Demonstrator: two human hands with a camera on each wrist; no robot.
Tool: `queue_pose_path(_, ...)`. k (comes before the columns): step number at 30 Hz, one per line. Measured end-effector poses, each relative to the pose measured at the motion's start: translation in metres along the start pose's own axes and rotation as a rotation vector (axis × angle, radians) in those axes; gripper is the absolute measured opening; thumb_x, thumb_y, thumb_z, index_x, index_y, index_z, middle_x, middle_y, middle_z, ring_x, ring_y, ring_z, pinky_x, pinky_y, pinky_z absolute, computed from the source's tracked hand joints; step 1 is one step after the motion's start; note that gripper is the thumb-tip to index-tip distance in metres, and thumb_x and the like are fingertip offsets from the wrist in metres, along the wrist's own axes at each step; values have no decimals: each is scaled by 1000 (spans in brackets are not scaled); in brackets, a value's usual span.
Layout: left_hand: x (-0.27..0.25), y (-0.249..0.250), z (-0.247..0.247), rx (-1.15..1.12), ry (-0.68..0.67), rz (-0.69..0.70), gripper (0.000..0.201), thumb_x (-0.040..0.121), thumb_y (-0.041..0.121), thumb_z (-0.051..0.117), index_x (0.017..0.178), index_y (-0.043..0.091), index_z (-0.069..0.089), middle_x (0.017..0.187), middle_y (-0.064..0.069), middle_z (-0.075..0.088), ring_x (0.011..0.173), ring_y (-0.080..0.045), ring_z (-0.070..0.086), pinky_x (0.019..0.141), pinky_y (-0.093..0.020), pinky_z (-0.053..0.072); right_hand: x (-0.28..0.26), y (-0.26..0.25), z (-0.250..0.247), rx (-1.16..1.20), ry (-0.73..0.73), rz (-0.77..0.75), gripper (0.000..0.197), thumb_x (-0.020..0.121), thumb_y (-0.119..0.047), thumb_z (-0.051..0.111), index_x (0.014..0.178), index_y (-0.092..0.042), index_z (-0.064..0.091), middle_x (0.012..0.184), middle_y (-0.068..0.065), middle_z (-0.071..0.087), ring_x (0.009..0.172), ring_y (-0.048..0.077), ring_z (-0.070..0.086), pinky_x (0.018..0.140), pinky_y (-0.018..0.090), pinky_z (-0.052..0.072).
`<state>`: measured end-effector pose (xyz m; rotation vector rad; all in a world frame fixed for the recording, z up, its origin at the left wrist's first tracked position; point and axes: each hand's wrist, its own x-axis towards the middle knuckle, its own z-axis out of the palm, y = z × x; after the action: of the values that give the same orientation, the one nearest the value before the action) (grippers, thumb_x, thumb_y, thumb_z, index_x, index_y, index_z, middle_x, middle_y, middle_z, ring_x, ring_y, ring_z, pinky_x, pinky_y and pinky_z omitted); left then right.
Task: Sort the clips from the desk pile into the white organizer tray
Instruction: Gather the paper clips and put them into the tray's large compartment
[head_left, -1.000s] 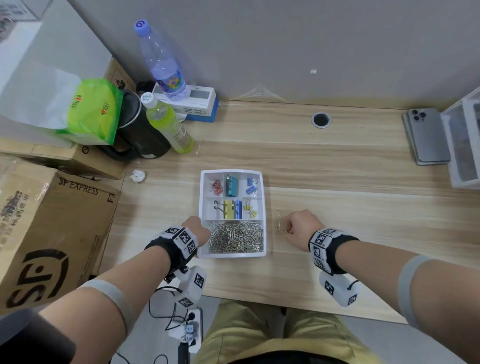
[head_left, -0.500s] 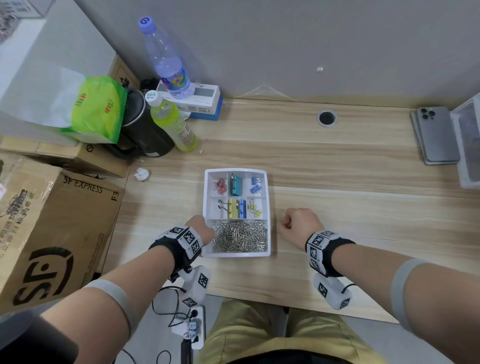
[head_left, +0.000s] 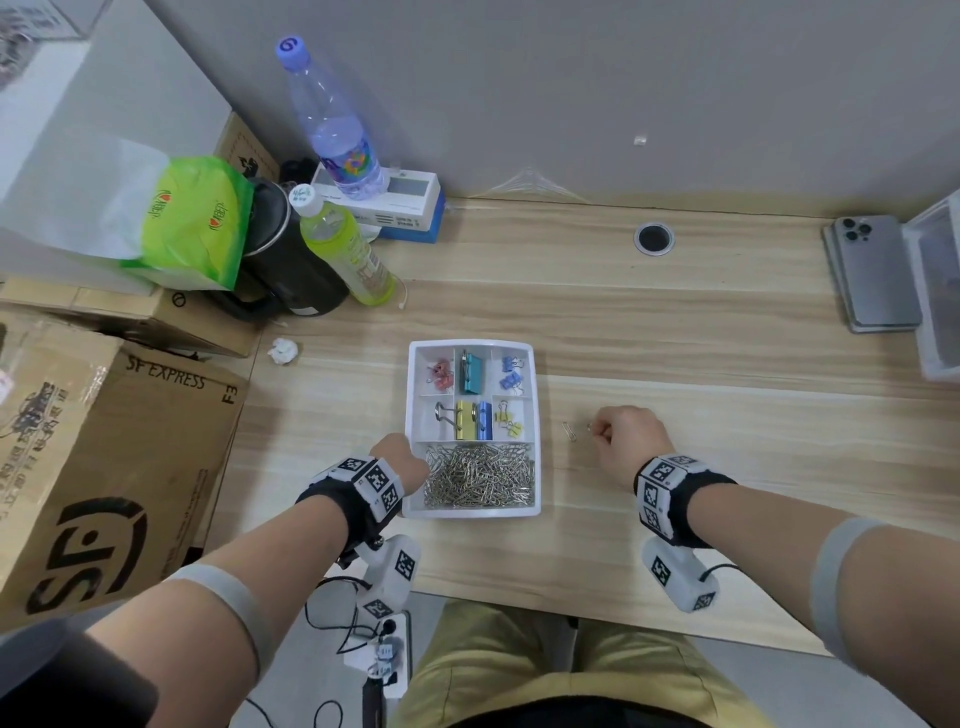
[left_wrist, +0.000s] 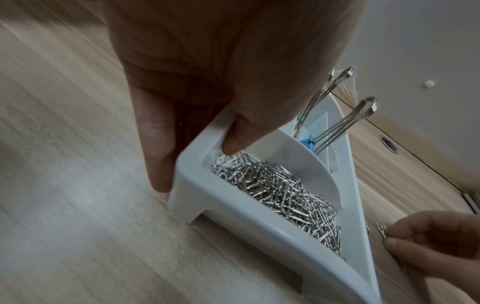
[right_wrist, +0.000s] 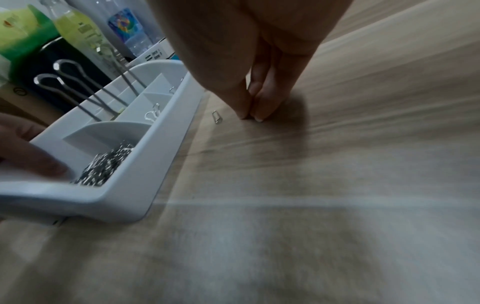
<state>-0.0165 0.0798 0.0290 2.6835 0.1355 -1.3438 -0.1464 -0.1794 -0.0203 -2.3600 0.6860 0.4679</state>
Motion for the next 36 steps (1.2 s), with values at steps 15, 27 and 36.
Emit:
queue_pose_path(15,-2,0,-2,12,-10,22,6,92,6,49,91,4,44,73,-4,43,67,-21,50,49,-23,40,13,-19,2,53,83,-35,3,76,-21,64,78,-22,66,84,-7,61,84,18,60,72,28,49)
queue_pose_path(27,2,-1,2,58,35,22,32,92,7,50,66,14,33,68,-2,41,56,-13,42,46,-20,35,18,-25,18,128,66,-56,27,76,8,60,97,-9,61,105,1,44,88,24,57,85,36,52)
queue_pose_path(36,4,-2,1,1,-5,8,28,89,3,48,67,13,34,69,-4,40,56,-18,44,50,-25,40,20,-28,22,81,18,-64,32,75,10,52,98,-10,61,108,6,48,88,28,57,83,35,51)
